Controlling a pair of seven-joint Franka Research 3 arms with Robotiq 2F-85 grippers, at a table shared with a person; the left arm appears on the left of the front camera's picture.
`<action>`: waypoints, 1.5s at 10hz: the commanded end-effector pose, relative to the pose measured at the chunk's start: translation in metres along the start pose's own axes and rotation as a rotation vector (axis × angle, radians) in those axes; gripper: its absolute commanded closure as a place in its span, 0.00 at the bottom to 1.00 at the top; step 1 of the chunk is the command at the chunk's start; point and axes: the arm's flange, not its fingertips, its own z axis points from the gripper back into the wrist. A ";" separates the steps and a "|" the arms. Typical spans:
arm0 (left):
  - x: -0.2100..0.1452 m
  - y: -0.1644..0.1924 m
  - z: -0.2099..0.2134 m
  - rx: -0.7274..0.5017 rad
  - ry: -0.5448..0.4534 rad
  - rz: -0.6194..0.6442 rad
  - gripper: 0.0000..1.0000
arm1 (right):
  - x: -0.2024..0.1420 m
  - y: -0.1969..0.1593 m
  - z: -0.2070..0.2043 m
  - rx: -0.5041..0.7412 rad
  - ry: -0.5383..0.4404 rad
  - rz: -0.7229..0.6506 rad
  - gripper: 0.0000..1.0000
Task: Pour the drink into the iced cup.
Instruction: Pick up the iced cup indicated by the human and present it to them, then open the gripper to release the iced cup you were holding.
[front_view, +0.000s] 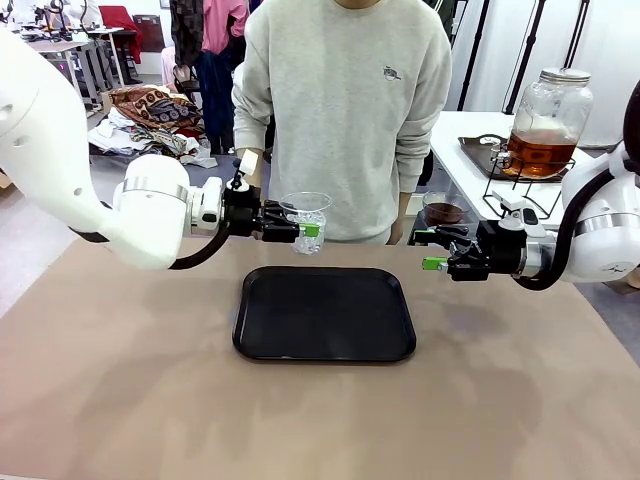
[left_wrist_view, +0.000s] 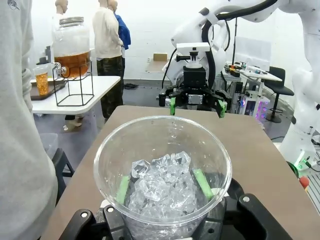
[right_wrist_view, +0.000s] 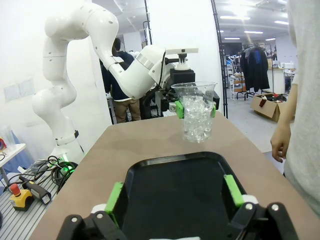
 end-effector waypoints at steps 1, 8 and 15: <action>-0.001 -0.001 -0.001 0.001 -0.003 0.003 0.40 | 0.002 -0.001 0.000 -0.002 0.001 0.005 0.00; -0.001 -0.001 -0.001 0.001 -0.003 0.003 0.40 | 0.002 -0.001 0.000 -0.002 0.001 0.005 0.00; -0.001 -0.001 -0.001 0.001 -0.003 0.003 0.40 | 0.002 -0.001 0.000 -0.002 0.001 0.005 0.00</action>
